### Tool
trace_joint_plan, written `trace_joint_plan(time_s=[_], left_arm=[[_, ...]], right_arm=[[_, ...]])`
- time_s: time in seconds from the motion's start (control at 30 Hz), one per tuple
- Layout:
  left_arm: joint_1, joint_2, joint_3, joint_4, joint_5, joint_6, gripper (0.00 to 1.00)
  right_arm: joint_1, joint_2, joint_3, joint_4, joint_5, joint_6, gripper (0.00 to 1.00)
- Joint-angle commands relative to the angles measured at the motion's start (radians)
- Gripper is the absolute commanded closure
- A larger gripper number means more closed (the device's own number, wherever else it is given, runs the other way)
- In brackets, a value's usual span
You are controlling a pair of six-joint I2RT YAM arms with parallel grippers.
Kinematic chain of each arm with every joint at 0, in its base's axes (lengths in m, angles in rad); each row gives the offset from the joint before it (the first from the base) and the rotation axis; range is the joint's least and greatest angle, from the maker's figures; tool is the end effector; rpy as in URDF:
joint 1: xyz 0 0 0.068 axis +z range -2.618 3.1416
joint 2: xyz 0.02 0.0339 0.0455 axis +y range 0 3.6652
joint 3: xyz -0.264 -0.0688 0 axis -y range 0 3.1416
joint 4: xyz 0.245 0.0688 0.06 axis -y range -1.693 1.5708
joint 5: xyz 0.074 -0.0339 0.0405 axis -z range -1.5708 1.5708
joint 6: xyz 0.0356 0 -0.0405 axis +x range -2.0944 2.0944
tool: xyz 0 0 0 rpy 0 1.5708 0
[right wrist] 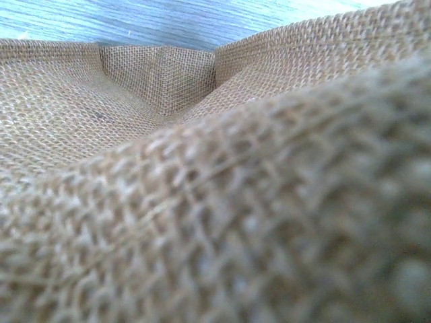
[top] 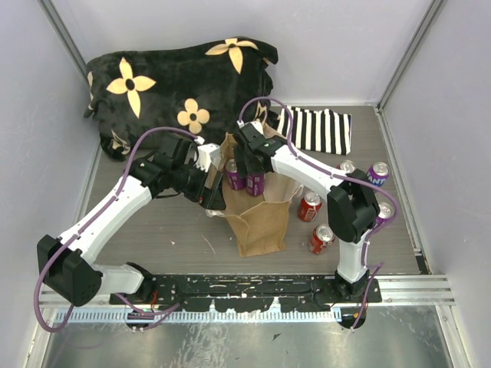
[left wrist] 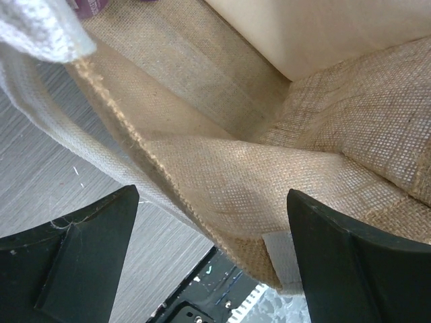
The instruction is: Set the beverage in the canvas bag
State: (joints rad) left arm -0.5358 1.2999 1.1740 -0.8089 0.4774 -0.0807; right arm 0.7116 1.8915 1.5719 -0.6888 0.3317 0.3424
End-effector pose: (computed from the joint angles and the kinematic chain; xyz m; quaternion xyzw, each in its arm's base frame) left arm 0.2175 -0.1482 0.3117 0.2802 0.8825 -0.3062 0.2213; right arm 0.3196 0.2603 0.2529 -0.1289 0.9399 0.0006 0.3163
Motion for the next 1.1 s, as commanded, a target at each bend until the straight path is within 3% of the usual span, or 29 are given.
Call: trace_joint_plan(time_s=[0.0, 0.4, 1.07], left_arm=[[-0.006, 0.018, 0.024, -0.012, -0.008, 0.077, 0.02], [-0.006, 0.064, 0.098, -0.005, -0.025, 0.122, 0.02], [-0.006, 0.109, 0.191, 0.022, -0.044, 0.078, 0.02]], right_arm=[[0.004, 0.025, 0.063, -0.036, 0.0, 0.002, 0.18], [0.005, 0.03, 0.099, -0.07, -0.02, -0.005, 0.16], [0.016, -0.051, 0.017, -0.108, -0.067, 0.0, 0.18]])
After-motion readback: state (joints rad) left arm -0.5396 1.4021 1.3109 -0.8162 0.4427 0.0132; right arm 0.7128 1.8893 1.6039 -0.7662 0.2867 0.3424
